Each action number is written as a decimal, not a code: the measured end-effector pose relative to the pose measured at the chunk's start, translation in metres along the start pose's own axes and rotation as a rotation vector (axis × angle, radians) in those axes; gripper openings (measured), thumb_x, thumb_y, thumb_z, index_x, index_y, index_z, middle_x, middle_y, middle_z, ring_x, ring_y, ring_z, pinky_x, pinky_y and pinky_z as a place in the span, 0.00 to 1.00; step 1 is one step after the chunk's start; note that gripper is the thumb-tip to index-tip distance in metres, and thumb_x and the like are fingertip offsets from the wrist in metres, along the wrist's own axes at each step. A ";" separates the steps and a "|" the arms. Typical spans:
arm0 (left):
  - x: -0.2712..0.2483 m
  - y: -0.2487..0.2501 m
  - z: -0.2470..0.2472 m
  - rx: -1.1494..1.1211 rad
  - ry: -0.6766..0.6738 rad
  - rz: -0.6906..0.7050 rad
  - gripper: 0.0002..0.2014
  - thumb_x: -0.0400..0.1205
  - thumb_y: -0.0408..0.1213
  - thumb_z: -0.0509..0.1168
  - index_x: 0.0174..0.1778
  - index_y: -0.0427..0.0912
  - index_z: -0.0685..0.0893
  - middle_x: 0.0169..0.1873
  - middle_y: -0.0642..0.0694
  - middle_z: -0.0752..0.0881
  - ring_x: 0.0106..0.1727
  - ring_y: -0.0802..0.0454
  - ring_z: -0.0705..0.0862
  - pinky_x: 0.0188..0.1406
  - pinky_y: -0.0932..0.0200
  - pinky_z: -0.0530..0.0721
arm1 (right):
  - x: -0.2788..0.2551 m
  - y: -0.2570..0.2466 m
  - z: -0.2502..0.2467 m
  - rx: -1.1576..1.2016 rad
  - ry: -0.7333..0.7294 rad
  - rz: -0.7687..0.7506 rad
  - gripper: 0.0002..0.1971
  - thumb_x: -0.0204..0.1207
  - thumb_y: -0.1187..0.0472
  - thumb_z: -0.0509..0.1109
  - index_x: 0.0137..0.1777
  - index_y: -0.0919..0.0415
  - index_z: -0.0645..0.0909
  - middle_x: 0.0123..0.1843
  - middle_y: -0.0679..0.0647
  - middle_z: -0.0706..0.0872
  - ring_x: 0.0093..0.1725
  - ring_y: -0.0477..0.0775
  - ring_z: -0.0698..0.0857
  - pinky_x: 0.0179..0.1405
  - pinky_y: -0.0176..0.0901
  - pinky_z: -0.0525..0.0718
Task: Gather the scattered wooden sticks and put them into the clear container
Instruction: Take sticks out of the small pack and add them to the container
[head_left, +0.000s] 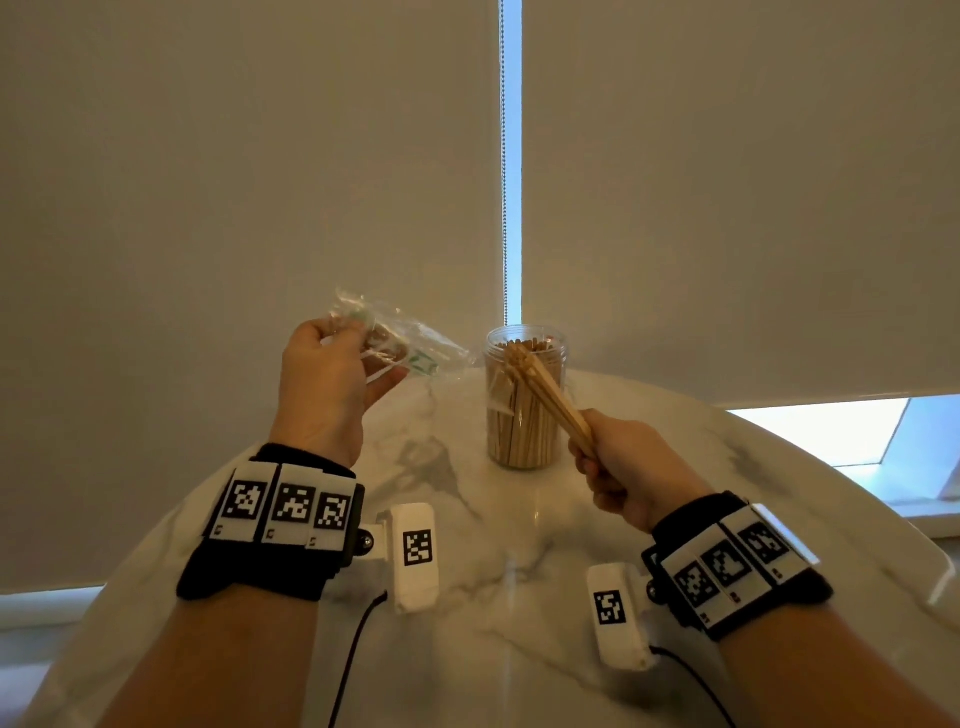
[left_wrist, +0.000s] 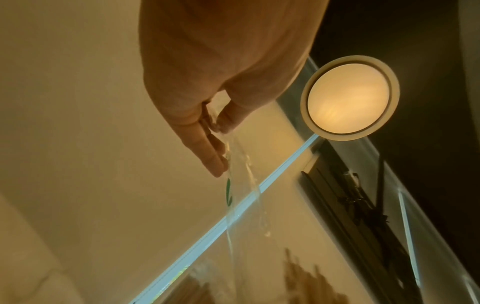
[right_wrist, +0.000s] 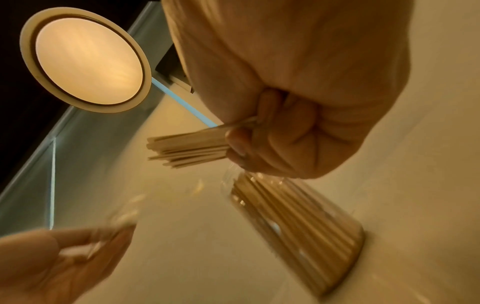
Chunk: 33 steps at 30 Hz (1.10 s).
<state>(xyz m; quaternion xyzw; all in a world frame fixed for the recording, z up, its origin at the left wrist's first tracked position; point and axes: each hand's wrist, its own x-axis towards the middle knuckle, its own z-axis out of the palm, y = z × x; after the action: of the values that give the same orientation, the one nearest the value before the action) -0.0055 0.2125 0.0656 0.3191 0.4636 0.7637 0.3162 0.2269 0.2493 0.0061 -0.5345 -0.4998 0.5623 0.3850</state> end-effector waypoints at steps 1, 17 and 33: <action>0.004 -0.006 -0.005 0.016 0.004 -0.047 0.11 0.87 0.33 0.63 0.64 0.36 0.77 0.49 0.38 0.88 0.42 0.46 0.91 0.39 0.52 0.91 | 0.002 -0.001 -0.006 0.004 0.025 -0.010 0.21 0.86 0.53 0.54 0.32 0.57 0.76 0.22 0.50 0.71 0.18 0.46 0.62 0.17 0.34 0.62; 0.006 -0.070 -0.013 0.450 -0.234 -0.520 0.31 0.80 0.26 0.63 0.80 0.48 0.68 0.68 0.38 0.77 0.67 0.42 0.76 0.49 0.51 0.80 | -0.003 -0.013 -0.012 -0.036 -0.001 -0.036 0.22 0.87 0.51 0.55 0.33 0.58 0.77 0.22 0.51 0.72 0.15 0.46 0.62 0.16 0.35 0.62; -0.071 0.005 0.051 0.408 -0.541 -0.200 0.17 0.85 0.47 0.66 0.59 0.36 0.83 0.51 0.34 0.91 0.48 0.42 0.93 0.38 0.50 0.91 | -0.015 -0.026 0.002 -0.389 0.079 -0.346 0.28 0.86 0.44 0.57 0.35 0.62 0.86 0.23 0.52 0.80 0.19 0.49 0.73 0.20 0.39 0.72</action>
<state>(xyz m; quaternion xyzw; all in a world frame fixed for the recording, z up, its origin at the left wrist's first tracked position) 0.0756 0.1810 0.0750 0.5195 0.5349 0.5086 0.4305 0.2243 0.2397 0.0345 -0.5266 -0.6670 0.3603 0.3847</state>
